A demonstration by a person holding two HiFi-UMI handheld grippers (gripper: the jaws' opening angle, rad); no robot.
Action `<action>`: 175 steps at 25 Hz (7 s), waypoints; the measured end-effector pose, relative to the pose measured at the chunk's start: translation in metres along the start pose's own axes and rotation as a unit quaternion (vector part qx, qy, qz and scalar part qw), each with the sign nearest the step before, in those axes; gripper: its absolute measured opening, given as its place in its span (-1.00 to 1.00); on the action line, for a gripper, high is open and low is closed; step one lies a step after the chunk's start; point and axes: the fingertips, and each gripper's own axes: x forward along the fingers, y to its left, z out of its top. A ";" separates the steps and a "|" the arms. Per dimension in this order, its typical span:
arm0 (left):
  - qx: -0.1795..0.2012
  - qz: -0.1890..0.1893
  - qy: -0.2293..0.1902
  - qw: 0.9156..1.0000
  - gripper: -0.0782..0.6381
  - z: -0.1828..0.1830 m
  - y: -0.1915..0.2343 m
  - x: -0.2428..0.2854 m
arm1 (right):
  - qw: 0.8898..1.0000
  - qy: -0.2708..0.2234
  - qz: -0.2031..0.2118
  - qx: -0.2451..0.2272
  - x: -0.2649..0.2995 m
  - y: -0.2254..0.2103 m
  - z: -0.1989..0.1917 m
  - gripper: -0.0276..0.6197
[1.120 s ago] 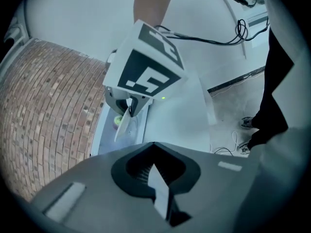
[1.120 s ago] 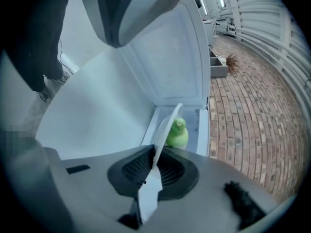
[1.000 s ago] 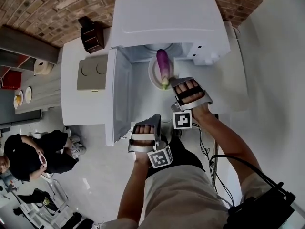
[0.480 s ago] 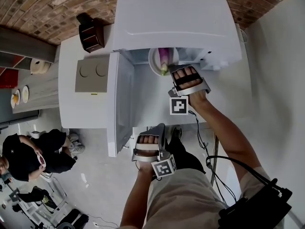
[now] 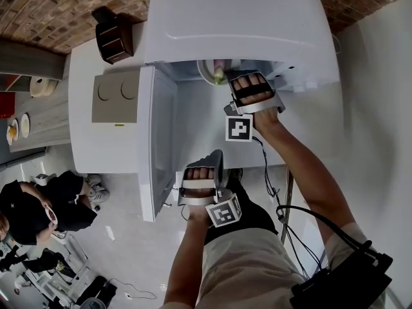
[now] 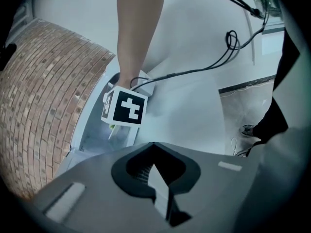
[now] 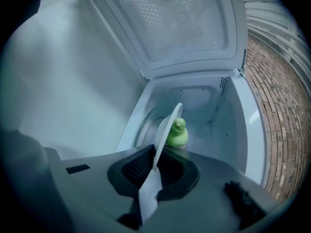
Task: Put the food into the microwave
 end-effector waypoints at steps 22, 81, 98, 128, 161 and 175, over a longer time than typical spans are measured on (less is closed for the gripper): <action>0.007 0.007 0.000 1.000 -0.77 -0.001 0.047 0.100 | 1.000 0.005 0.011 0.008 0.044 -0.003 -0.015 -0.83; 0.009 -0.041 0.000 0.999 -0.77 0.003 0.030 0.094 | 0.982 0.047 0.147 0.107 0.051 0.013 -0.022 -0.37; 0.015 -0.043 0.006 0.999 -0.77 0.001 0.026 0.089 | 0.970 0.053 0.186 0.144 0.036 0.019 -0.032 -0.37; 0.059 -0.014 0.024 0.998 -0.77 0.026 0.004 0.010 | 0.991 -0.053 0.065 0.108 -0.144 0.007 -0.023 -0.90; 0.120 0.032 -0.100 0.987 -0.77 -0.008 -0.103 -0.265 | 0.993 0.010 0.040 0.110 -0.473 0.088 0.129 -0.90; 0.139 0.039 -0.088 0.985 -0.77 -0.009 -0.149 -0.358 | 0.994 0.000 0.044 0.102 -0.579 0.113 0.159 -0.90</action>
